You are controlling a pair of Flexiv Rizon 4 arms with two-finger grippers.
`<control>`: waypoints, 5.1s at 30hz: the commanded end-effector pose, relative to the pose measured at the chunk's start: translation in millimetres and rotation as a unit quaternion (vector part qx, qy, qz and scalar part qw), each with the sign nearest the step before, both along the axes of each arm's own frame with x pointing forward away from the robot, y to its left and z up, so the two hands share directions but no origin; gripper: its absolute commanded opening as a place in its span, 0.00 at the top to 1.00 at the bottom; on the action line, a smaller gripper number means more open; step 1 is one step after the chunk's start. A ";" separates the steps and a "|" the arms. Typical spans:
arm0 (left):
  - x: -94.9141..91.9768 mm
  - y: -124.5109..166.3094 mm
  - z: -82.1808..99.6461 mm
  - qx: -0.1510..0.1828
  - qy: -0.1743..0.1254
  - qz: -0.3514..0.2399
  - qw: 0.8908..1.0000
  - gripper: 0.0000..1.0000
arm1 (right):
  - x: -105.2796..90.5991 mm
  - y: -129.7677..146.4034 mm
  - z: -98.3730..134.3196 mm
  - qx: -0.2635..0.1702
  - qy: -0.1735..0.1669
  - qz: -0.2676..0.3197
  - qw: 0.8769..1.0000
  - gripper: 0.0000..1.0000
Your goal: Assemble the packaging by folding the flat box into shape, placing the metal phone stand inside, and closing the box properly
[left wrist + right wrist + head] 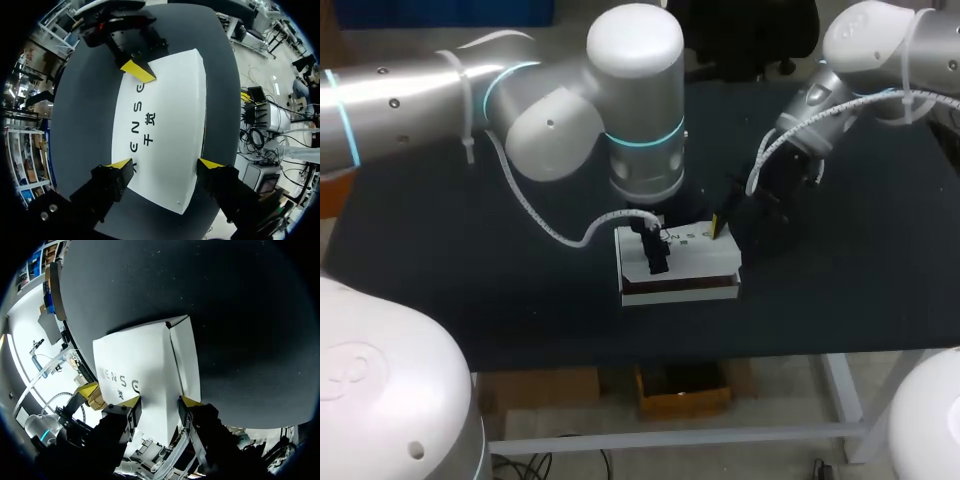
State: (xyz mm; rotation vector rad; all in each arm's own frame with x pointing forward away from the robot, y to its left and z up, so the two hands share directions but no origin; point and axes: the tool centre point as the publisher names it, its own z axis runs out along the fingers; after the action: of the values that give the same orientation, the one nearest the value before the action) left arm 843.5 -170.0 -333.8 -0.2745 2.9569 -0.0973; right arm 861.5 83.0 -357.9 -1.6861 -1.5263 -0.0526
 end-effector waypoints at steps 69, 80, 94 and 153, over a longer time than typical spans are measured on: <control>-16.8 -13.3 -27.8 0.025 -0.158 -0.011 0.987 0.61 | -11.9 -12.9 9.2 0.003 -0.019 -0.006 1.000 0.54; -19.2 -13.8 -29.3 0.027 -0.162 -0.015 0.986 0.59 | -24.8 -21.0 25.8 -0.002 -0.049 -0.015 0.999 0.62; -20.8 -15.3 -27.7 0.032 -0.164 -0.018 0.986 0.56 | -47.3 -14.7 36.5 -0.016 -0.090 -0.002 0.996 1.00; -34.5 -2.8 -7.5 0.018 -0.187 -0.012 0.982 0.54 | -42.5 -3.0 6.7 -0.018 -0.072 0.019 0.997 1.00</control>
State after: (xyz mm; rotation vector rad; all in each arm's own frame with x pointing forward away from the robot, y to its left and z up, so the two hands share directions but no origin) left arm 812.0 -177.7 -344.2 -0.1851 2.5946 -0.0752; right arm 818.1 80.0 -350.4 -1.7150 -1.6748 -0.1345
